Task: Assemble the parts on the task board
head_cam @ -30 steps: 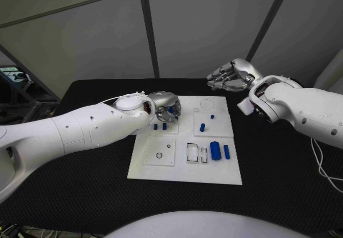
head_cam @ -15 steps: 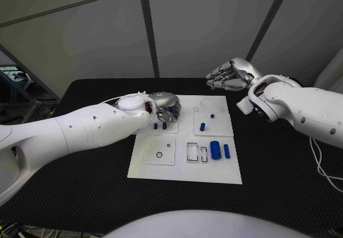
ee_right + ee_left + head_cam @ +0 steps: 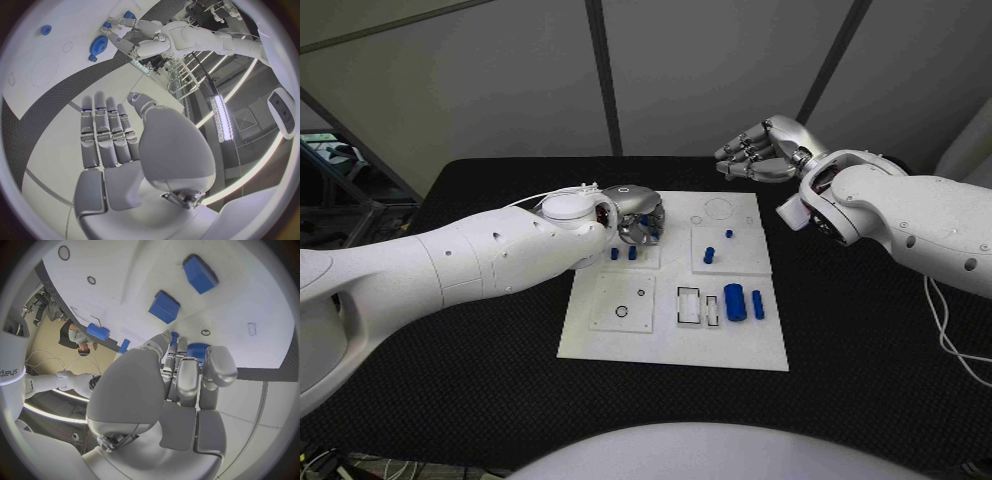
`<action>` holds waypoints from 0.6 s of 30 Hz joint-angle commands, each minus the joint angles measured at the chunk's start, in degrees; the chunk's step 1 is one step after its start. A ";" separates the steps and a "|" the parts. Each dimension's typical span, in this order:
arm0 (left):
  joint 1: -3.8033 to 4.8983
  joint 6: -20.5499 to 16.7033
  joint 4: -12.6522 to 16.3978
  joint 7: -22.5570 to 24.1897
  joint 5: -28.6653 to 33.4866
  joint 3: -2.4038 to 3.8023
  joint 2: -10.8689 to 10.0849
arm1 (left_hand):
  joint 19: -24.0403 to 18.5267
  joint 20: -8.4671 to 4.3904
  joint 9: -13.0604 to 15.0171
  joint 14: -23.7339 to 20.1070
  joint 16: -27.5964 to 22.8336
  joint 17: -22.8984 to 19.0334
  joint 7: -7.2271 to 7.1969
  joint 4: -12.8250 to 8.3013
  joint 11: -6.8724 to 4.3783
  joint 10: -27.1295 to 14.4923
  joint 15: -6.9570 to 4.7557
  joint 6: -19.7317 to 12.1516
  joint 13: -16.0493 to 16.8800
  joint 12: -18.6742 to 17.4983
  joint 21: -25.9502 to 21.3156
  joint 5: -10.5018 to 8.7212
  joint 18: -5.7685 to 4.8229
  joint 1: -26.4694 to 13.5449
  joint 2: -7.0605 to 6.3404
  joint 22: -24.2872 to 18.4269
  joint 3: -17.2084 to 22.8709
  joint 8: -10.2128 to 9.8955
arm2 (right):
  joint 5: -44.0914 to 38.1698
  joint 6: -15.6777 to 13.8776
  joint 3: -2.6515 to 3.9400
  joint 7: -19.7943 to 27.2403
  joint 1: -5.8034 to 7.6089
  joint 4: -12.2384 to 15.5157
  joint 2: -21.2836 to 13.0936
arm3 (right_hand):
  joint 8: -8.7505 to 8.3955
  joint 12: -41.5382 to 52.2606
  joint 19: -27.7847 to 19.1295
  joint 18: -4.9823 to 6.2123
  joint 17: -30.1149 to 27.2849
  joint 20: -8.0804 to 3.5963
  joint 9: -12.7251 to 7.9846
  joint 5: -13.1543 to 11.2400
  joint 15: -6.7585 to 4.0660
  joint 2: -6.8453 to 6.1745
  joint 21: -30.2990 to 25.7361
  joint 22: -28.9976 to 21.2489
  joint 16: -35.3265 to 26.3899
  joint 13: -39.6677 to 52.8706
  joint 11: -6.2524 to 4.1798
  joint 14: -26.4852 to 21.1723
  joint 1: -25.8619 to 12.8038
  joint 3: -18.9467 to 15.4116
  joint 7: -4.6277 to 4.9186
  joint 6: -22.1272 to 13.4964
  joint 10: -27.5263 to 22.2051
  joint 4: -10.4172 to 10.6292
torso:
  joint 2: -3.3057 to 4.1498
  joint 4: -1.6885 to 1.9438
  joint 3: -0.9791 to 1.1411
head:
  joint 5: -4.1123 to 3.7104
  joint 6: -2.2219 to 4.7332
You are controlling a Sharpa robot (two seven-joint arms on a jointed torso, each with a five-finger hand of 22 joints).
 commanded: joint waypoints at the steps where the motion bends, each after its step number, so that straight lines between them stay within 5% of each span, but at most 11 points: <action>1: 0.01 1.44 -0.10 -0.59 -0.48 -0.02 0.06 | 0.55 -0.03 -0.10 0.26 0.22 -0.09 -0.05 -0.17 -0.14 0.73 -0.14 0.52 -0.01 -0.34 0.65 -0.21 -1.28 0.38 -0.09 0.74 0.78 -0.33 | -0.13 0.31 0.04 0.21 0.09 0.05 0.02 | -0.05 -0.06 0.41 0.26 -0.09 0.12 0.01 0.35 -0.02 0.15 -0.20 -0.05 -0.13 -0.07 -0.01 -0.47 -0.33 0.41 0.01 -0.30 -0.49 0.01 | -0.05 -0.02 0.01 | -0.08 -0.07; 14: -0.02 -0.94 0.67 0.03 0.12 0.06 -0.53 | 0.98 -0.27 -0.38 0.34 0.39 -0.55 0.19 -2.52 -0.31 3.42 -0.36 2.13 0.12 -1.61 2.57 -0.22 -1.62 0.94 -0.46 2.40 5.31 -1.00 | -0.16 0.14 0.04 0.30 0.09 0.22 -0.16 | -0.04 -0.05 0.43 0.27 -0.10 0.12 0.02 0.46 -0.03 0.20 -0.23 -0.07 -0.12 -0.07 -0.01 -0.47 -0.29 0.48 0.01 -0.29 -0.48 -0.01 | -0.02 0.03 -0.03 | -0.10 0.13; 18: -0.03 -1.87 1.36 0.29 0.82 0.59 -1.04 | 0.97 -0.24 -0.43 0.31 0.34 -0.80 0.27 -2.65 -0.24 3.65 -0.31 2.36 0.12 -1.98 2.67 -0.27 -1.64 0.44 -0.68 2.56 5.79 -1.15 | -0.16 0.09 0.04 0.33 0.09 0.27 -0.23 | -0.04 -0.05 0.43 0.27 -0.10 0.12 0.02 0.46 -0.03 0.20 -0.23 -0.07 -0.12 -0.07 -0.01 -0.47 -0.29 0.48 0.01 -0.29 -0.48 -0.01 | -0.01 0.05 -0.03 | -0.09 0.15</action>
